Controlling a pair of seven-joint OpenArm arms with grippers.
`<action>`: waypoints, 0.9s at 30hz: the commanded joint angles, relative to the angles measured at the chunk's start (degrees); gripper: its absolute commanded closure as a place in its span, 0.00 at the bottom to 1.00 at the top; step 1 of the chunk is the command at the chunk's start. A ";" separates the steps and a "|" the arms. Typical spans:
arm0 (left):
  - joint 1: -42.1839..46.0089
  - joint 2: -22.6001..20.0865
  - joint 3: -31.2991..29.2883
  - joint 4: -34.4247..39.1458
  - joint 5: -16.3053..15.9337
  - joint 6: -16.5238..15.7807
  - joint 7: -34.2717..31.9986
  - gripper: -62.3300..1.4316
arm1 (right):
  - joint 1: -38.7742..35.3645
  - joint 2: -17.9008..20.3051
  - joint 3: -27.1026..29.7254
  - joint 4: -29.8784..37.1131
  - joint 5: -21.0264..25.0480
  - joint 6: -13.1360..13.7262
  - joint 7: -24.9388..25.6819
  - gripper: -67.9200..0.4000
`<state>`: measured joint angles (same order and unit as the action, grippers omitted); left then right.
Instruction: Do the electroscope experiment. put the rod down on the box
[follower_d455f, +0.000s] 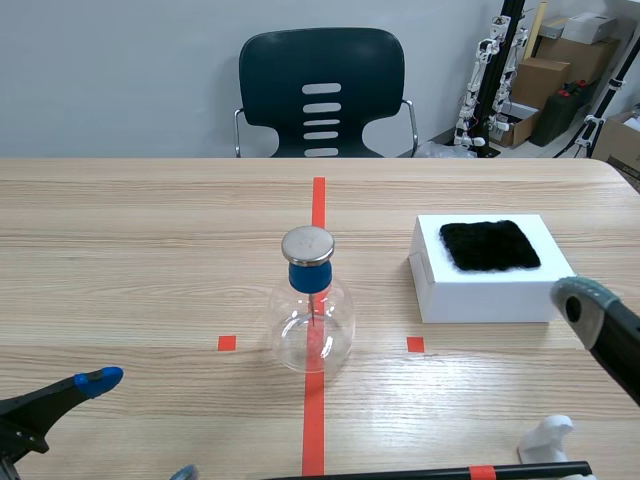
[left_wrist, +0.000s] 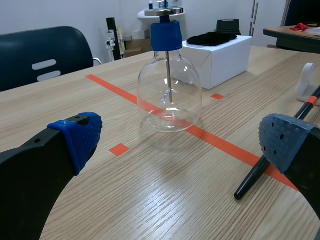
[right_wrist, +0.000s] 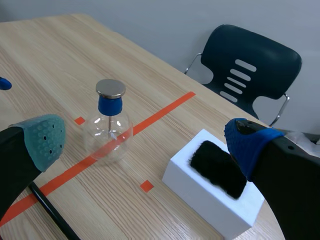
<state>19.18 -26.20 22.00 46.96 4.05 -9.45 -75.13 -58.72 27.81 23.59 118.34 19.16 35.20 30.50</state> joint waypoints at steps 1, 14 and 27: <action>-0.31 -0.37 -0.11 0.28 -0.33 -0.13 -0.94 0.00 | -0.76 -0.90 0.68 0.04 0.57 0.15 0.96 0.00; -0.31 -0.35 -0.09 0.55 0.07 -0.31 -2.01 0.00 | -3.54 -3.87 0.72 0.04 -10.40 0.37 4.81 0.00; 0.15 -0.35 -0.15 1.77 0.02 -0.33 -1.55 0.00 | -3.34 -3.85 0.72 0.04 -10.38 0.31 4.37 0.00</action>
<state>19.20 -26.20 22.00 47.77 4.36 -9.63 -76.09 -61.93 23.64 23.86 118.32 7.73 35.59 34.20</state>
